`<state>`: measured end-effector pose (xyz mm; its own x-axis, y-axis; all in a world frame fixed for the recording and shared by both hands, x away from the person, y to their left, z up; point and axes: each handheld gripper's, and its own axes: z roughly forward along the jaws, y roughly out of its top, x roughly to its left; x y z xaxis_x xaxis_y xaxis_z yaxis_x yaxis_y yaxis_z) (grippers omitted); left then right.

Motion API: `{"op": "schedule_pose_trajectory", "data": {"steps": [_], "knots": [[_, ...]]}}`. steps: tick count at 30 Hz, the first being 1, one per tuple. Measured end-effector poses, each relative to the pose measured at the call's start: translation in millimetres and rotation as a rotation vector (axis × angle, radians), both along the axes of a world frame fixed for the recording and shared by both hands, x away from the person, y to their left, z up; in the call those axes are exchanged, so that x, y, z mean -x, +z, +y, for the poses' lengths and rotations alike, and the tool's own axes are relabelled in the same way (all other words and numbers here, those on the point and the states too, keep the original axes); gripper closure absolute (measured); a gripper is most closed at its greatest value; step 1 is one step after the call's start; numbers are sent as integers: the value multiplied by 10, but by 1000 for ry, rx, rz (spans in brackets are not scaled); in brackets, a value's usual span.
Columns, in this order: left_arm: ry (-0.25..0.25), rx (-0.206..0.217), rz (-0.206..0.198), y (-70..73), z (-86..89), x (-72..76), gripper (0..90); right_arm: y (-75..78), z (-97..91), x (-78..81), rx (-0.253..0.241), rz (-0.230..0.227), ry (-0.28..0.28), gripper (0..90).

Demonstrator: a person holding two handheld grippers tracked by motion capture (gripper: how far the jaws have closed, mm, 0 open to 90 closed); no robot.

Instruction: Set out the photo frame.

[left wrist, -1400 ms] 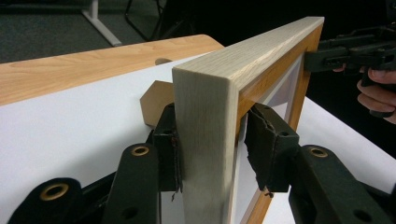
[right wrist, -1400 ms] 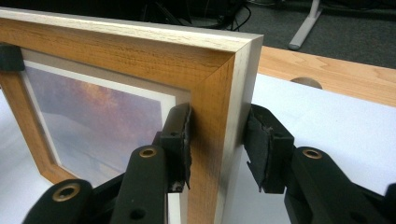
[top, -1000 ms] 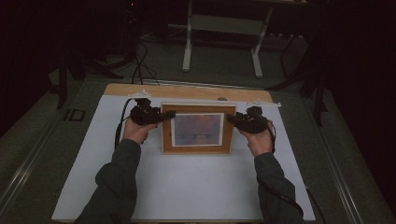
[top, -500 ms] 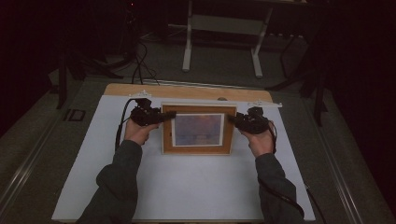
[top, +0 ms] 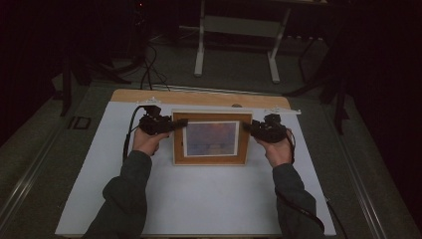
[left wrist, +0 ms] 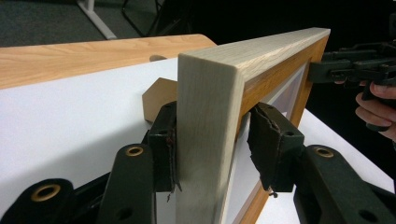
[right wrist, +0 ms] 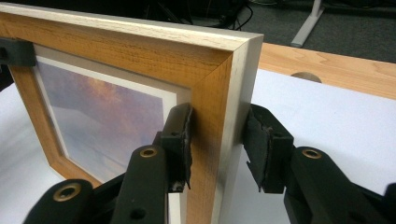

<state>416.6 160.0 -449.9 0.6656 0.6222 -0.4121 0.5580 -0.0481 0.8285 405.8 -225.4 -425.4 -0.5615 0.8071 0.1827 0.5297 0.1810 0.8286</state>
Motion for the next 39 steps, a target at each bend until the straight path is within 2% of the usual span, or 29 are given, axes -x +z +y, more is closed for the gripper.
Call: {"op": "schedule_pose_trajectory", "data": {"steps": [15,18,21,25,29,30,35,36,37,38,39], "knots": [[16,-19,-10,0,94,71,527,-8,-39,34,13,15,24,586],[34,-47,-18,41,142,118,528,2,-52,48,16,13,31,583],[42,-53,-23,63,169,139,529,25,-70,74,22,9,41,582],[72,-99,-38,142,245,215,530,49,-121,110,26,8,42,592],[90,-127,-40,179,291,266,533,41,-177,140,47,13,39,626],[97,-148,-42,196,313,305,534,36,-191,147,53,15,39,640],[110,-188,-52,202,347,394,535,7,-233,171,70,20,40,683],[122,-215,-52,196,352,430,535,-15,-246,180,82,26,43,702],[122,-215,-52,196,352,430,535,-15,-246,180,82,26,43,702],[127,-241,-52,184,353,466,535,-41,-248,193,100,28,46,721],[127,-241,-52,184,353,466,535,-41,-248,193,100,28,46,721]]}}
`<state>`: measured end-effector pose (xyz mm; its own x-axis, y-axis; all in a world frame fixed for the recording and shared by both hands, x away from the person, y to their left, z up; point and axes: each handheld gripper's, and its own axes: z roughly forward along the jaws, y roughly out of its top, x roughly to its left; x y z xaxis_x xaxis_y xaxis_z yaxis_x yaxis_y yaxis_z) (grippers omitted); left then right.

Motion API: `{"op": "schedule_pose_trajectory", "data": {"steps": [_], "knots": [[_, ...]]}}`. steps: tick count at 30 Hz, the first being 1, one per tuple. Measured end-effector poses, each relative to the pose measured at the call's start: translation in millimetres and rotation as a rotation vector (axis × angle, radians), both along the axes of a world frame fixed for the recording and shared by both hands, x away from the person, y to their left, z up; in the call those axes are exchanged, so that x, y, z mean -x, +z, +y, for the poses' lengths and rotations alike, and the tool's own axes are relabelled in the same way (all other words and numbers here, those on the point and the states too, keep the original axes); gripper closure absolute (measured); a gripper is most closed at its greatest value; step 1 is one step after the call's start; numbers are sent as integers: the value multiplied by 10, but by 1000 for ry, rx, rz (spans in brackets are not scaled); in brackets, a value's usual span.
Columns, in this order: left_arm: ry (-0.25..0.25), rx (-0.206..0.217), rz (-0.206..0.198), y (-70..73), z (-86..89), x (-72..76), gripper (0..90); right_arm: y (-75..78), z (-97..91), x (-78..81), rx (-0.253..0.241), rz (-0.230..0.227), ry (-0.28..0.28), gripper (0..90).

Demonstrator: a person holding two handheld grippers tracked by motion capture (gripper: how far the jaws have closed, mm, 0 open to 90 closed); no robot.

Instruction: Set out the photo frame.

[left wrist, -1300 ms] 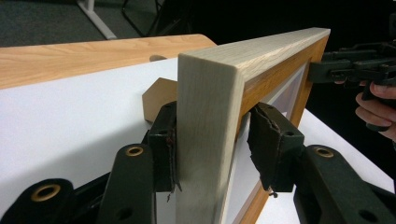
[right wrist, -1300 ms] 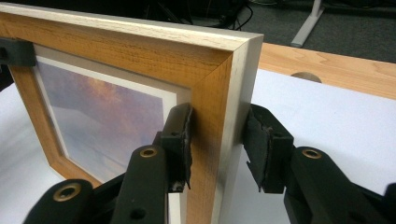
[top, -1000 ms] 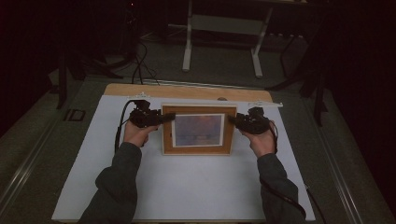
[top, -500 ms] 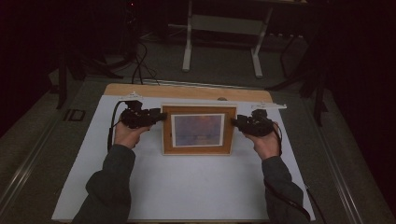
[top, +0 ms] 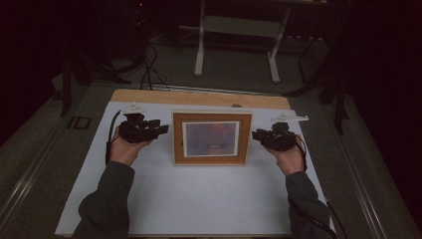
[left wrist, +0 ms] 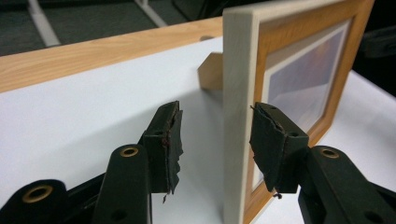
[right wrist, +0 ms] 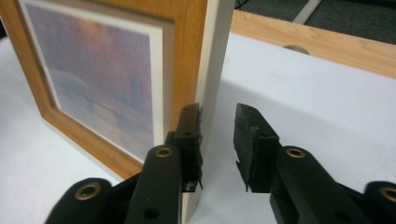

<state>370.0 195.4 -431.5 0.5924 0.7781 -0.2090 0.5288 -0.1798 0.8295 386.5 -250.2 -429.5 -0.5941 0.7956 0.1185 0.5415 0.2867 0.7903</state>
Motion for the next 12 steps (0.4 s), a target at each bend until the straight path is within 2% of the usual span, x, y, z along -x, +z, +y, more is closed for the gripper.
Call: {"op": "schedule_pose_trajectory", "data": {"steps": [3,7,11,12], "knots": [[8,-40,-8,-52,-4,93,535,-50,8,29,23,5,4,755],[30,-68,-10,-147,7,198,535,-97,4,53,37,11,8,785],[46,-76,-3,-244,34,280,534,-144,-4,74,47,17,11,805],[55,-78,1,-278,45,305,534,-196,-11,96,76,20,8,806]]}}
